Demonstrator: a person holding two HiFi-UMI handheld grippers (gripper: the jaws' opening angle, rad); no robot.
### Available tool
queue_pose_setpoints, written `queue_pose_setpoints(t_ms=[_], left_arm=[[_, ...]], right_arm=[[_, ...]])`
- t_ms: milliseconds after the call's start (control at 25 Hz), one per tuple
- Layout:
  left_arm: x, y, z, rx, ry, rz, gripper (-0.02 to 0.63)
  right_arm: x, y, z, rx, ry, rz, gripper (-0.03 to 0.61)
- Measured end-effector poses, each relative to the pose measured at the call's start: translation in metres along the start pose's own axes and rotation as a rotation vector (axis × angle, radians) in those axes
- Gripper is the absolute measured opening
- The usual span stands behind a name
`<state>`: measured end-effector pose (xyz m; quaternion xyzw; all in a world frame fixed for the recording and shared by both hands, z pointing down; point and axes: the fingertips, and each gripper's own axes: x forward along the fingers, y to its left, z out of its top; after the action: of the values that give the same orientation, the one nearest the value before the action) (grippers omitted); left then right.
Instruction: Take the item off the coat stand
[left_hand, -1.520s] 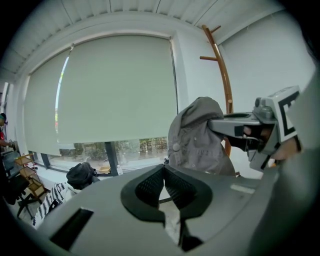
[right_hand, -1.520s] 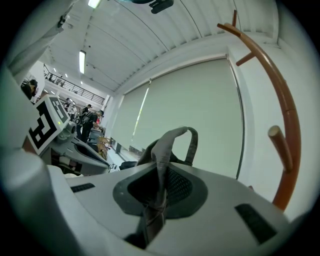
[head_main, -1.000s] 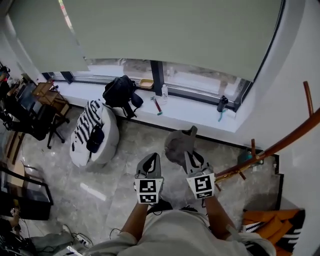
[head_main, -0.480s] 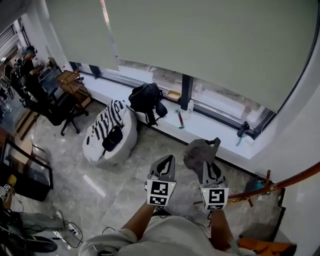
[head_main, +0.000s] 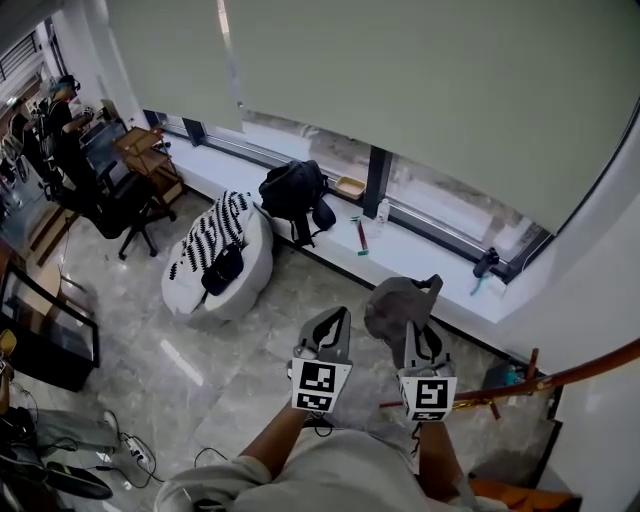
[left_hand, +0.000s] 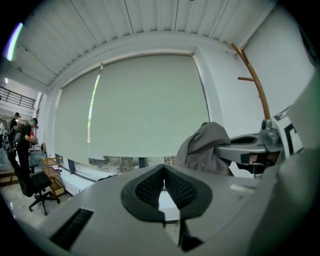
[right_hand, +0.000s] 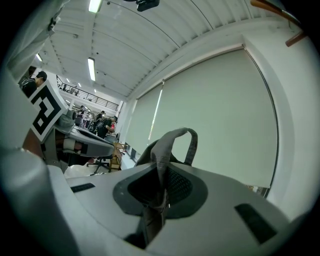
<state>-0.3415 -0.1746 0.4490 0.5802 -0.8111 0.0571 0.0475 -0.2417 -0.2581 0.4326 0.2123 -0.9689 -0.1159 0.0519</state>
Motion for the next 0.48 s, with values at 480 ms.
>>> queue_pose_setpoints(t_ms=[480], left_arm=[[0.008, -0.015, 0.0, -0.024, -0.021, -0.044, 0.011]], right_arm=[[-0.008, -0.009, -0.005, -0.036, 0.024, -0.018, 0.021]])
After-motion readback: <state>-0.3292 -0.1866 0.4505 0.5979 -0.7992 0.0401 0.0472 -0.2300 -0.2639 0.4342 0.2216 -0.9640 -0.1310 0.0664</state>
